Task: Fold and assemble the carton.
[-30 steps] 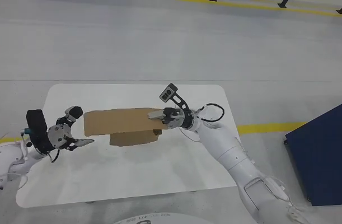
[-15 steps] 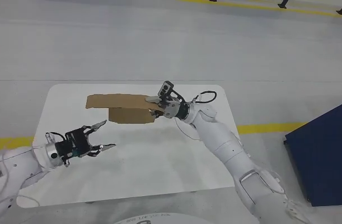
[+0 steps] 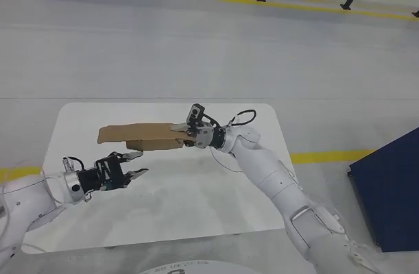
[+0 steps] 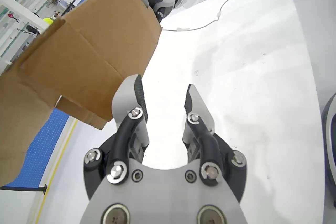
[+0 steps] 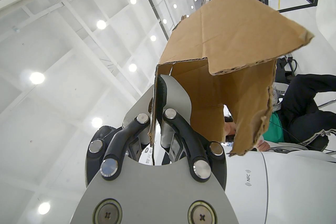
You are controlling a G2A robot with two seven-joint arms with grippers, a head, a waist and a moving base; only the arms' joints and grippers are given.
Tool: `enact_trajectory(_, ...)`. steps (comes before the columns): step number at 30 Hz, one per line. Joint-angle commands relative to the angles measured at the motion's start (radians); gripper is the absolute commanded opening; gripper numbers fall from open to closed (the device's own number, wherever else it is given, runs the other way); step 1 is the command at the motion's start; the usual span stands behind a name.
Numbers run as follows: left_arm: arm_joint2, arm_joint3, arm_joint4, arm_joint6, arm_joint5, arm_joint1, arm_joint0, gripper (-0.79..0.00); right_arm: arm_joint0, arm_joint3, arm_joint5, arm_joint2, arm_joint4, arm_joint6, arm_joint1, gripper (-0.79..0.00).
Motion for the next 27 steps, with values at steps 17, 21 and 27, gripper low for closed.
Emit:
enact_trajectory(17, -0.126, -0.014, 0.038, 0.052, 0.036, 0.011, 0.115, -0.514, -0.016, -0.03, 0.056, -0.007, -0.054, 0.034, -0.006, -0.785)
enact_trajectory(21, -0.121, -0.017, 0.023, 0.036, 0.028, 0.003, 0.099, -0.536, -0.02, -0.035, 0.06, -0.003, -0.062, 0.037, -0.005, -0.785)
enact_trajectory(27, -0.138, 0.006, 0.025, 0.079, 0.042, 0.001, 0.134, -0.6, -0.034, -0.036, 0.058, 0.028, -0.049, 0.051, 0.0, -0.785)
